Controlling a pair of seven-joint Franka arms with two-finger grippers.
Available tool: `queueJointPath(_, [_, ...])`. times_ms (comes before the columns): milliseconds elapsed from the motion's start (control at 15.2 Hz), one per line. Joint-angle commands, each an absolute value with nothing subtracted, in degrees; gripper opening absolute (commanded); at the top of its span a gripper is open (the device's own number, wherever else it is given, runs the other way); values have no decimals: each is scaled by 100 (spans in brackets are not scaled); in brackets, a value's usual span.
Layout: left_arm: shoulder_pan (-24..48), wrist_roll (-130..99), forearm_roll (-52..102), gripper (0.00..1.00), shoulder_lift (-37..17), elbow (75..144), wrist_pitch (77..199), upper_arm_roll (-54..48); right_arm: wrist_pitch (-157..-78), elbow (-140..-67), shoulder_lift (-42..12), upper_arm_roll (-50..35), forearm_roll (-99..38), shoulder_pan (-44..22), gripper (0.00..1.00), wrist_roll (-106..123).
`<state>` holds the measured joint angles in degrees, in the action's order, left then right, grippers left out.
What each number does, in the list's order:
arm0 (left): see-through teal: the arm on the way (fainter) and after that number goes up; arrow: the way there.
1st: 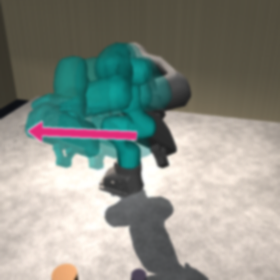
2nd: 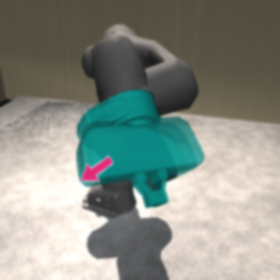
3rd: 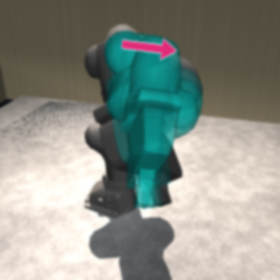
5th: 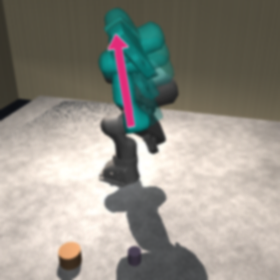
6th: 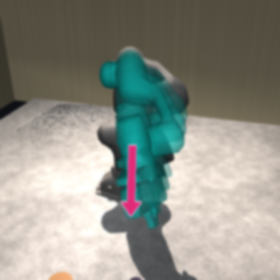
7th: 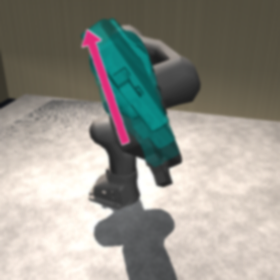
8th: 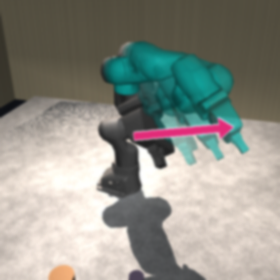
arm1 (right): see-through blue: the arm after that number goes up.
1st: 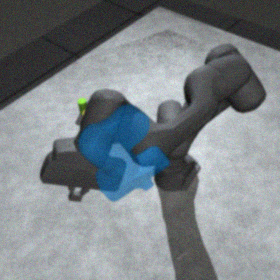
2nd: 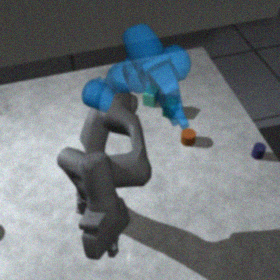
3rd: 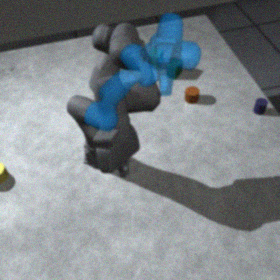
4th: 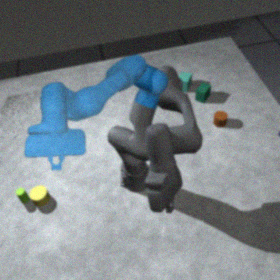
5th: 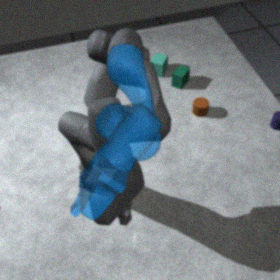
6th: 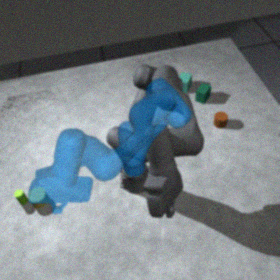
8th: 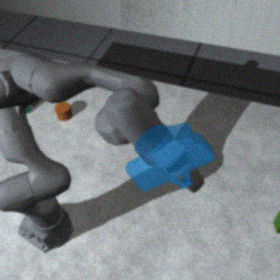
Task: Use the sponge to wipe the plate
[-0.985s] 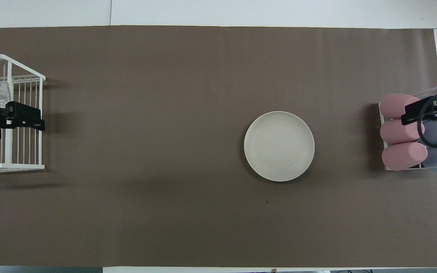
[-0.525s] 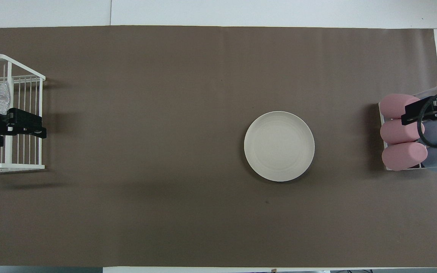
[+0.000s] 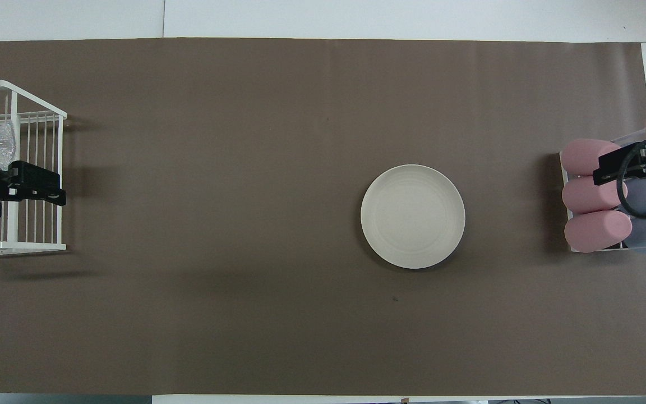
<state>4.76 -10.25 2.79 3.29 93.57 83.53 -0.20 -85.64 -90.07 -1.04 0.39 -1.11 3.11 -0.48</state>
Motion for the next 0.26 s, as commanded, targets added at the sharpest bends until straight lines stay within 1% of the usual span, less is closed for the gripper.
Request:
queueJointPath(0, [457,-976,158,100,387,9352,8358,-53,-8587,-9149,35,18,-35,325,100,79])
queueJointPath(197, [457,-976,167,100,413,9360,8358,-53,-8587,-9150,35,18,-35,325,100,79])
